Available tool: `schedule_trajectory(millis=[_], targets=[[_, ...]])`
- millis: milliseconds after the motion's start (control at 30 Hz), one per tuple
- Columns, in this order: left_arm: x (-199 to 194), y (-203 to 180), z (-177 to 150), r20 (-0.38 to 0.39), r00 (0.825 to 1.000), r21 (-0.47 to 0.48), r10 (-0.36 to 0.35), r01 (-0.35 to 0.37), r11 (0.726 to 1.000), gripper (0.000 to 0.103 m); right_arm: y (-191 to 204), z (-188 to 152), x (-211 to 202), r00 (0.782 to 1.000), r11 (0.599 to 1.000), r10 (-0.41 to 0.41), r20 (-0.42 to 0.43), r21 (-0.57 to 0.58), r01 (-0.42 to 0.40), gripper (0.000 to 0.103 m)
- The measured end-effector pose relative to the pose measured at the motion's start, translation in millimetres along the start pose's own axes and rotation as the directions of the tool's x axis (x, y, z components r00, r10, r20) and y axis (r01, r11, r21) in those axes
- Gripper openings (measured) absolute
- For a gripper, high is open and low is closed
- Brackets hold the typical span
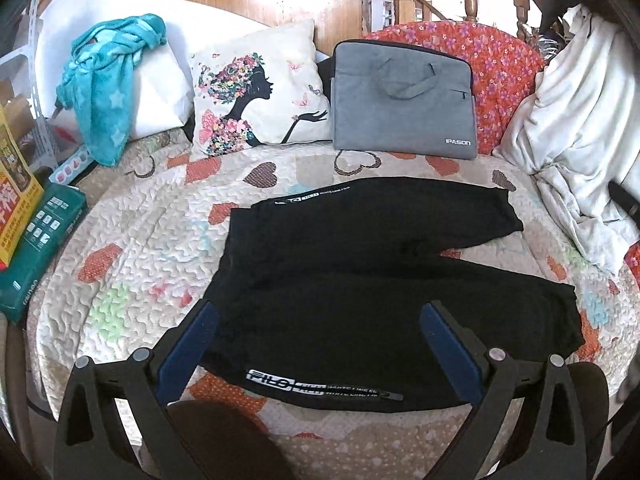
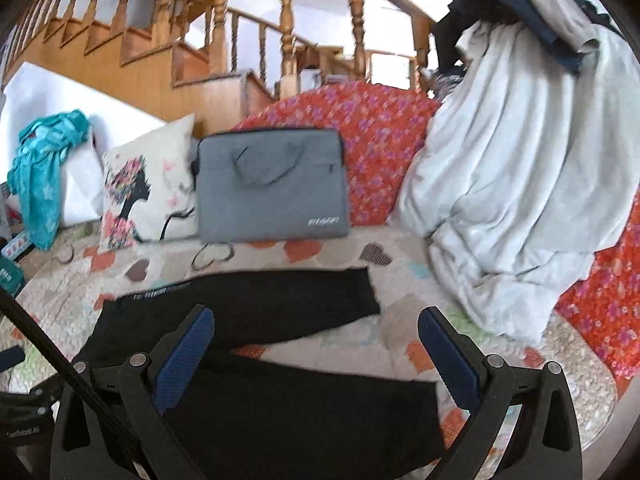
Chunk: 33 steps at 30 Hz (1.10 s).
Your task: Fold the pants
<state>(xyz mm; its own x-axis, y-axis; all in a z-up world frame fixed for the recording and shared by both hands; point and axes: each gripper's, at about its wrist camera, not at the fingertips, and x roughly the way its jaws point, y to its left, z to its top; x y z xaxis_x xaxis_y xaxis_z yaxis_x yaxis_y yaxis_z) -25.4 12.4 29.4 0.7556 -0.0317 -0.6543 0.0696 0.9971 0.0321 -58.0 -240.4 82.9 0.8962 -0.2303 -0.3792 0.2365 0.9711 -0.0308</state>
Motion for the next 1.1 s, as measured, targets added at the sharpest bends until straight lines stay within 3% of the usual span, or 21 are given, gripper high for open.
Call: schedule_trajectory(millis=[67,167,300,600,733,867,1100], targets=[[-2,0,0,0.001,1.0,0.004,0.015,-0.015,1.0,0.101,-5,6,-16,0.997,1.0,-0.014,0.075,0.018,0.013,0.103],[-3,-2,-1,0.001,1.0,0.002,0.018,-0.018,1.0,0.101,-9,10,-24,0.991,0.999,0.026,0.132,0.037,-0.031,0.103],[-4,-1,-2,-0.002,1.0,0.005,0.012,-0.012,1.0,0.101,-18,9,5,0.985,0.98,0.169,-0.013,0.109,-0.167,0.103],[7,7,0,-0.047,0.998,-0.031,-0.041,0.039,0.999,0.101,-13,-6,27,0.974,0.978,0.207,-0.096,0.054,-0.203,0.103],[16,22,14,-0.053,0.997,-0.05,-0.059,0.056,0.997,0.101,-15,-5,51,0.944,0.957,0.289,-0.158,0.066,-0.282,0.103],[31,41,37,-0.039,0.999,-0.035,-0.008,0.007,0.999,0.101,-11,-3,91,0.895,0.943,0.331,-0.298,0.061,-0.328,0.103],[92,74,70,-0.118,0.993,-0.034,0.006,-0.01,0.999,0.101,-16,-1,157,0.869,0.954,0.287,-0.402,0.035,-0.299,0.103]])
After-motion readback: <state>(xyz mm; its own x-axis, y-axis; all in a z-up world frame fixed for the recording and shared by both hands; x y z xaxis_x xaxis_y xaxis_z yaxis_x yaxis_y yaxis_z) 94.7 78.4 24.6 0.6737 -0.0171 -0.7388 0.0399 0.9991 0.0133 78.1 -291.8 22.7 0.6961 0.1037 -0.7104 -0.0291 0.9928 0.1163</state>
